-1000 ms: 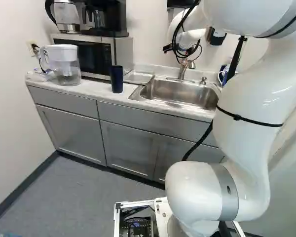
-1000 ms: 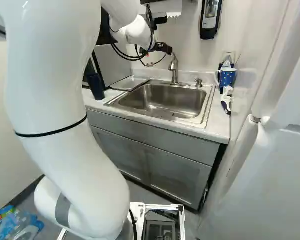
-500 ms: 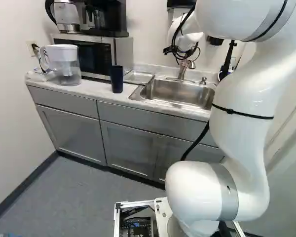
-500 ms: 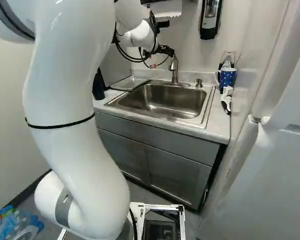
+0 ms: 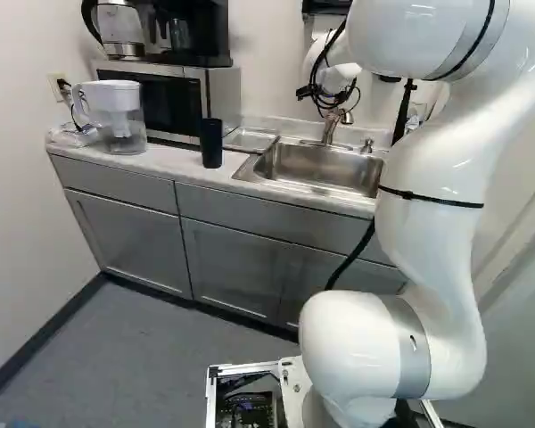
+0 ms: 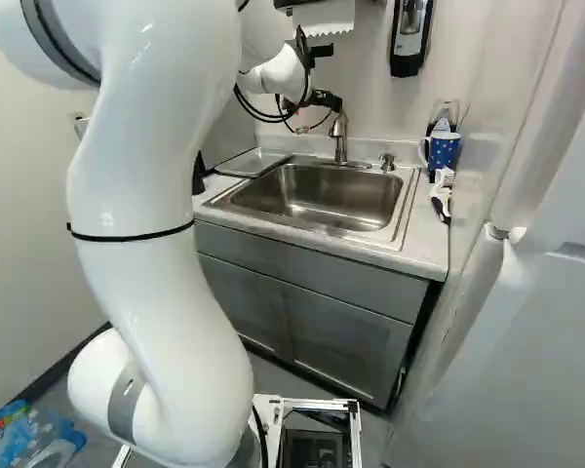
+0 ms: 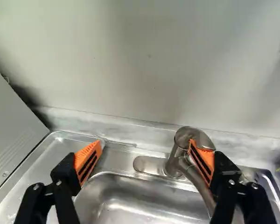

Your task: Rinse the cup and place it in the tray

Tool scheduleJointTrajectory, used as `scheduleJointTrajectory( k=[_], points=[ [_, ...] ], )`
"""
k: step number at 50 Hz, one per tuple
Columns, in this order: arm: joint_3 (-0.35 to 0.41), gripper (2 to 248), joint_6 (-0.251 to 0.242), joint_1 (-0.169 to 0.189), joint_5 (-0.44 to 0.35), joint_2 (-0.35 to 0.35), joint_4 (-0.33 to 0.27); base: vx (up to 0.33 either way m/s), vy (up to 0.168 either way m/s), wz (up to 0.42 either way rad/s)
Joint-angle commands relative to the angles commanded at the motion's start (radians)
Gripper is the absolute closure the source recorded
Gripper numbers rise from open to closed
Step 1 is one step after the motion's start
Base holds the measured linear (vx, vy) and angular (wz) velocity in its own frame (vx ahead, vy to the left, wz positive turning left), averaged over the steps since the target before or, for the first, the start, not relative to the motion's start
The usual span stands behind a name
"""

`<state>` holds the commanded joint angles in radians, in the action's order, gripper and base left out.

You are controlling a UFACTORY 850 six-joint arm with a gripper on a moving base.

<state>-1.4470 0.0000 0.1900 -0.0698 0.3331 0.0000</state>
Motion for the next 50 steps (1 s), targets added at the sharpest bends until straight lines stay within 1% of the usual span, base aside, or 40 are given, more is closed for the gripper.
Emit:
scheduleJointTrajectory(
  k=[20, 34, 50],
  points=[
    [-0.007, 3, 0.0, 0.0, -0.006, 0.006, 0.0, 0.0, 0.0, 0.0],
    [-0.009, 3, 0.0, 0.0, -0.051, 0.008, 0.0, 0.0, 0.0, 0.0],
    [-0.029, 3, 0.0, 0.0, -0.095, 0.025, 0.0, 0.0, 0.0, 0.0]
  ],
)
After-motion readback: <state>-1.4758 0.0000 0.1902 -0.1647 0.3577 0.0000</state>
